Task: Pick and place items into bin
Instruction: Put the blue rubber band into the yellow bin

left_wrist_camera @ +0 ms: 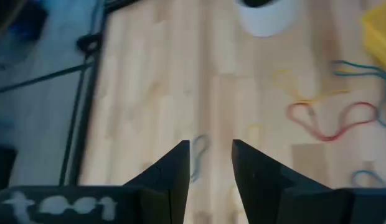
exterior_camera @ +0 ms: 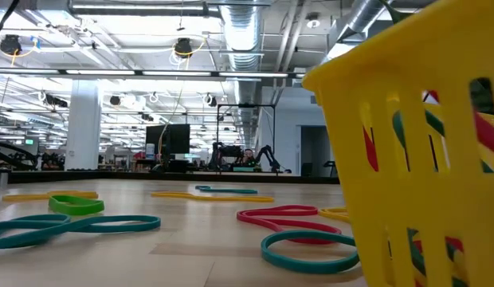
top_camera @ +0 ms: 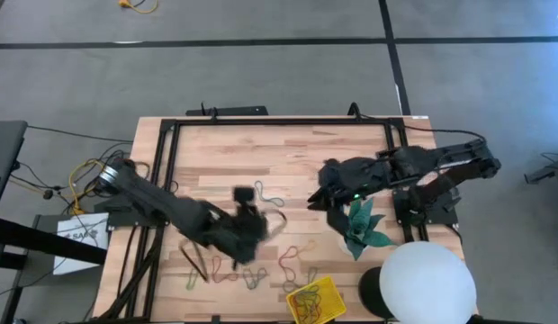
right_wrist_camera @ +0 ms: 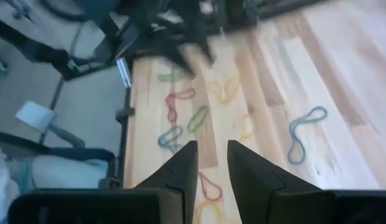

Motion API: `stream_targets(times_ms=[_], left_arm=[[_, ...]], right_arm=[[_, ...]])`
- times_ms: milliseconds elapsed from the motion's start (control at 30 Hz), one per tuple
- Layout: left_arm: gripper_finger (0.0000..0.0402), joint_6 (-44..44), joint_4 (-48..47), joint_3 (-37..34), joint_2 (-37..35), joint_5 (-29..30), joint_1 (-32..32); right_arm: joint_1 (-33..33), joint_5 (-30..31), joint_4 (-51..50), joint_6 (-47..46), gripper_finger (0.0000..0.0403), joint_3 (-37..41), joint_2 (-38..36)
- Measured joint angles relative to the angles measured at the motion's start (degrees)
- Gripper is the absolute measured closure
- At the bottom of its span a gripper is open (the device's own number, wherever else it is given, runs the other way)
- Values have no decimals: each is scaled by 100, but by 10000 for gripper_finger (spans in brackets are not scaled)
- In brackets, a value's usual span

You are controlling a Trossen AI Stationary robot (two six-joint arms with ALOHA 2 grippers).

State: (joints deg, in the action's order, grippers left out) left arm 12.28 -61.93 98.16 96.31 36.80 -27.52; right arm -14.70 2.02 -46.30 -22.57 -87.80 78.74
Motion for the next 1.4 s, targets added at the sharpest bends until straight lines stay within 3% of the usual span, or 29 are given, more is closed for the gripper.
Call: stream_targets(times_ms=[167,367,500,667,767,967,1167,1400], left_arm=[[292,98,389,-906,-994,-119,191],[292,-831,2744,-3062,-2030,-1270,897],[292,-1122,4005,-4200,-2272,-2094,1617],[292,-987,5333,-5166,-2005,-2978,2318],[292,-983,5781,-5462,-1623,-3045,2553],[292,-1122,6724,-5550,-527,-3355,2903],[292,-1230,7453,-5553,282,-3477,3274],[292,-1309,7463,-5550,498,-3912,3437]], right_arm=[[-85,-3,607,145,321,698,-629],[-92,-38,1396,-63,321,2098,-1329],[-92,-39,1926,-435,321,3034,-1742],[-130,-37,2955,-702,321,3978,-2111],[-131,52,3298,-701,321,4285,-2204],[-104,897,3668,-428,321,4482,-2340],[-79,882,4007,-156,321,4482,-2323],[-79,870,3994,-140,321,4480,-2326]])
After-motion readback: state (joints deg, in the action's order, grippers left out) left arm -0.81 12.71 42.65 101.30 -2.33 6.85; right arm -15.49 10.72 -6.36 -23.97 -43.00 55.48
